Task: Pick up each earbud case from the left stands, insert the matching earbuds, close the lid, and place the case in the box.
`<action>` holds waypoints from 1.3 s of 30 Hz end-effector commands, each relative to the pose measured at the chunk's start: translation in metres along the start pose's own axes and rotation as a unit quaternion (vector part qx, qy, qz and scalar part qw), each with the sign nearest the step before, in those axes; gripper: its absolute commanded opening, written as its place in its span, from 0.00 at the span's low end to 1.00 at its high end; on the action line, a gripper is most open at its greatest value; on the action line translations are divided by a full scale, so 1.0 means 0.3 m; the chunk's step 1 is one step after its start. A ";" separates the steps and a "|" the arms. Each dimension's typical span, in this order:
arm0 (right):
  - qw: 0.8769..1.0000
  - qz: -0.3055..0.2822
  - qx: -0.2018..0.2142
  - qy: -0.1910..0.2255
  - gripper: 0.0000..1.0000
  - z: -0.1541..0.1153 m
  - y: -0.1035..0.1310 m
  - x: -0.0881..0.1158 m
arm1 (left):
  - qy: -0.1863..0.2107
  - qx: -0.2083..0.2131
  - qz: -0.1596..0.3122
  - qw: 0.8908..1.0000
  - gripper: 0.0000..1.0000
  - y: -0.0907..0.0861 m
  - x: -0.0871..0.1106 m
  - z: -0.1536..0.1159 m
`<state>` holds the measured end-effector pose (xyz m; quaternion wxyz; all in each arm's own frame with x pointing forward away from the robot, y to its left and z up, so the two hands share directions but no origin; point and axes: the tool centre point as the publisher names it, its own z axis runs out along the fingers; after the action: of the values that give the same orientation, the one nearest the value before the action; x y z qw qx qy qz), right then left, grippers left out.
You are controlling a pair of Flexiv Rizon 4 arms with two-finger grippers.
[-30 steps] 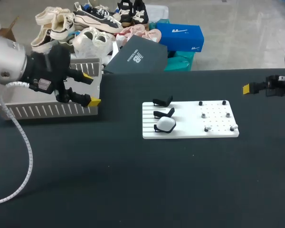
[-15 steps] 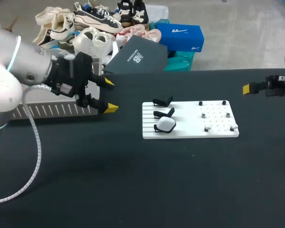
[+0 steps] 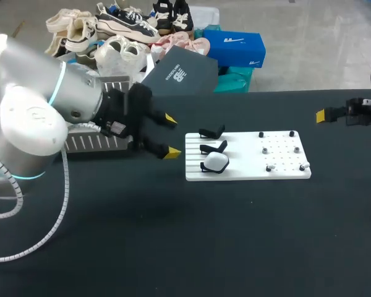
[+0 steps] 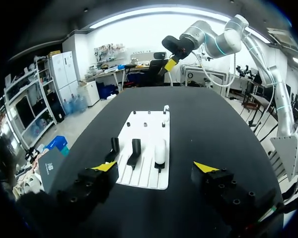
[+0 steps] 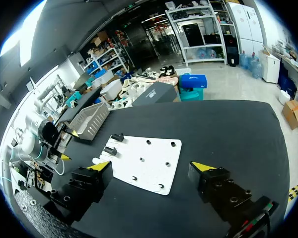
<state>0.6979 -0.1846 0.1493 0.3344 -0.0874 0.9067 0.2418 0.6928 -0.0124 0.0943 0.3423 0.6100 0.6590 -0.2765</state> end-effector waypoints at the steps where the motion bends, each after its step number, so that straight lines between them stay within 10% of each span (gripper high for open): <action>1: 1.000 0.000 0.001 0.001 1.00 0.001 0.000 -0.001 | -0.002 0.002 0.005 1.000 1.00 -0.008 0.011 0.046; 7: 1.000 0.000 0.001 0.001 1.00 0.001 0.000 -0.001 | -0.002 0.004 -0.001 1.000 1.00 -0.006 0.024 0.090; 9: 1.000 0.000 0.001 0.001 1.00 0.001 0.000 -0.001 | -0.002 0.005 -0.002 1.000 0.79 -0.007 0.025 0.105; 39: 1.000 0.000 0.001 0.001 1.00 0.001 0.000 -0.001 | -0.048 0.010 -0.015 0.999 0.71 -0.032 0.029 0.216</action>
<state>0.6979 -0.1846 0.1493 0.3343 -0.0874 0.9067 0.2418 0.6901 -0.0576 0.0512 0.3587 0.5904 0.6508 -0.3150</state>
